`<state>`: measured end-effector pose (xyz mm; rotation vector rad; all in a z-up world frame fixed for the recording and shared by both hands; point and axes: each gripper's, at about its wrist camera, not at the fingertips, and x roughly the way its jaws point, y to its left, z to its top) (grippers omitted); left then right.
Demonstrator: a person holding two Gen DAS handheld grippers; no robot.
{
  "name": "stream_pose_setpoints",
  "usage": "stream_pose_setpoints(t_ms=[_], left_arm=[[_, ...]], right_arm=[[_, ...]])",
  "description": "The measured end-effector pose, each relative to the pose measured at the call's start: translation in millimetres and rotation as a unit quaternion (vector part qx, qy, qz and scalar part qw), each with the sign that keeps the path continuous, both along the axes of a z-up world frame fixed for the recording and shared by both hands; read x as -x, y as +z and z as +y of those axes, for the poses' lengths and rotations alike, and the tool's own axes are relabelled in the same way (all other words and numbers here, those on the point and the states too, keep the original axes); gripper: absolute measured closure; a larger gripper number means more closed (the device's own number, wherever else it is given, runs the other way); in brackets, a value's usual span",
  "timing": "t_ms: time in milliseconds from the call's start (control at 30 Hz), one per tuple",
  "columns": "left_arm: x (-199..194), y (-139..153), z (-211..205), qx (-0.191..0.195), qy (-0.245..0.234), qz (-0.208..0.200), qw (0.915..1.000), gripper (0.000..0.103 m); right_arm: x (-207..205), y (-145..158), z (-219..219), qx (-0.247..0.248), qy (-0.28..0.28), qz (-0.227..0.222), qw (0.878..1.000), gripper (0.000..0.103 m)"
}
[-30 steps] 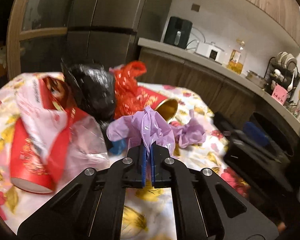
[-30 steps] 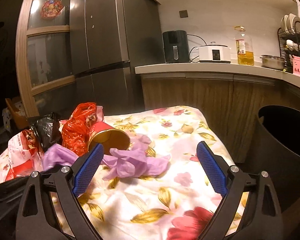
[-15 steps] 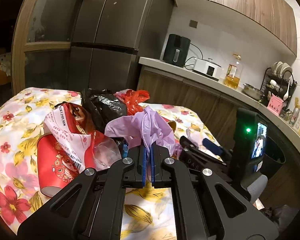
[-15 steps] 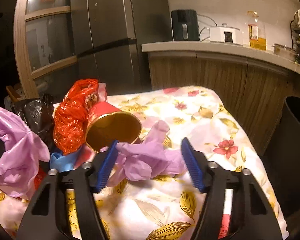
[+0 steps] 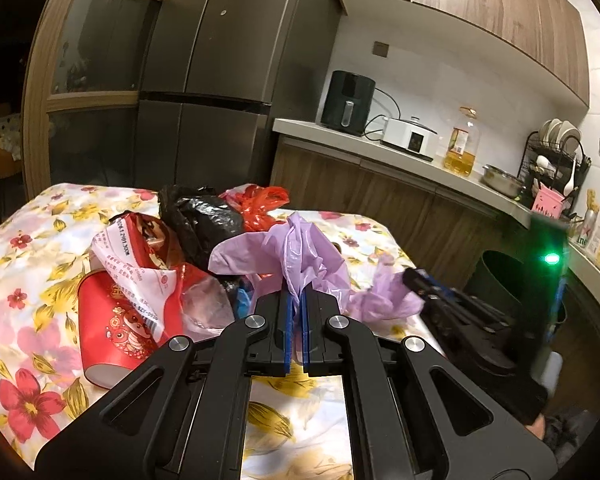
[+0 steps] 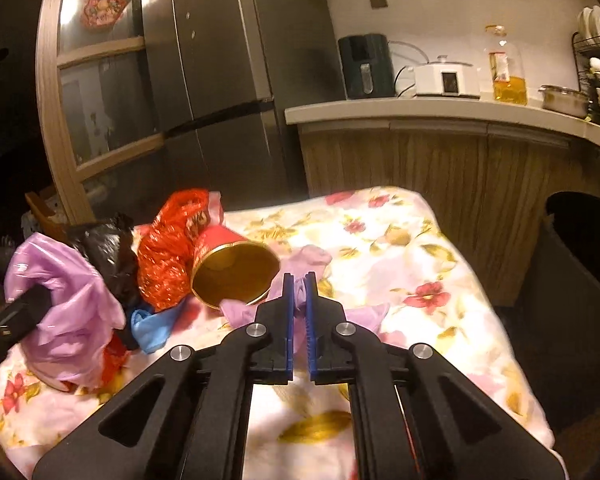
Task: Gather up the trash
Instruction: 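Grasp one purple glove with the left tool while the right tool grasps the other, then carry both purple gloves over the bin and open both tools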
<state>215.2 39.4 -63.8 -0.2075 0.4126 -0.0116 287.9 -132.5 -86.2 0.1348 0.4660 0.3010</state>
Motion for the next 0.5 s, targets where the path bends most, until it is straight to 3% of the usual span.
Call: stream_pose_setpoints(t_ms=[500], left_arm=[[-4.2,11.2,-60.4,-0.009,-0.058,-0.002,0.9983,0.101]], right_arm=[[52.1,38.6,-70.5,-0.01,-0.045,-0.056,0.997,0.099]])
